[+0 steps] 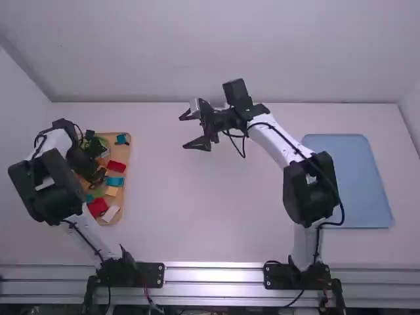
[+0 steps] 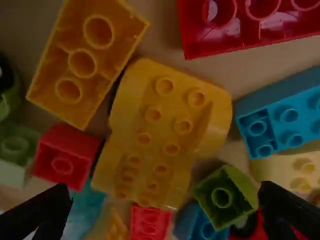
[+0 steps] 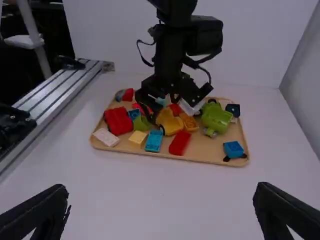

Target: Assemble lego blocks to make yellow taxi

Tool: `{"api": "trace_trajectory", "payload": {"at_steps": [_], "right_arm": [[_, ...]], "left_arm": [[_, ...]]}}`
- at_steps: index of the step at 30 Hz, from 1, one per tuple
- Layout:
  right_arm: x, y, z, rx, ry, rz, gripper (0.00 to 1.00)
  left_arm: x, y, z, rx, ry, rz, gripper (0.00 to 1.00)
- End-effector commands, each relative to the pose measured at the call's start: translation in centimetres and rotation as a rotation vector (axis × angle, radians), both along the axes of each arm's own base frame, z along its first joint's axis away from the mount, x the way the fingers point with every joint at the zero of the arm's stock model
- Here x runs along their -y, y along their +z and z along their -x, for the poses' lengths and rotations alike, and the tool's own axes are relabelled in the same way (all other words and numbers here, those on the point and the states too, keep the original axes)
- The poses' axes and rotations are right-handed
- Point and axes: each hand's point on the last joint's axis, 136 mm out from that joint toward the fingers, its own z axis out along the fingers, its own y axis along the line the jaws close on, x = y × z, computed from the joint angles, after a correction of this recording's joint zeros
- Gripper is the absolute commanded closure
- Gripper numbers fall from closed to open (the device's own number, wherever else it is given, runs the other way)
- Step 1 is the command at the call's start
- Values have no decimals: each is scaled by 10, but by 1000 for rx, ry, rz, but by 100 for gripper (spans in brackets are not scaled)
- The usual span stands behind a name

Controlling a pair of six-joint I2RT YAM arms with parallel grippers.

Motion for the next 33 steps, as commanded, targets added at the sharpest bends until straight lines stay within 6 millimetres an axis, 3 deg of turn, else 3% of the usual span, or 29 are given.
{"api": "trace_trajectory", "payload": {"at_steps": [1, 6, 8, 10, 16, 21, 33], "right_arm": [[-1, 8, -4, 14, 9, -20, 1], [-4, 10, -5, 35, 10, -27, 1], [-5, 11, -6, 55, 11, -35, 1], [-5, 11, -7, 60, 7, -35, 1], [-5, 11, -8, 64, 6, -34, 1], [-5, 10, -9, 63, -3, -25, 1], [-5, 10, -9, 60, -3, -25, 1]], "left_arm": [[-4, -4, 5, -13, -110, 16, 1], [0, -4, 11, -18, -157, 63, 3], [7, -4, 13, -22, -189, 95, 20], [6, -4, 15, -31, -186, 89, 24], [6, -4, 13, -25, -199, 90, 23], [1, -4, 7, -4, -199, 69, 17], [-5, -10, 23, -18, -156, 98, 16]]}}
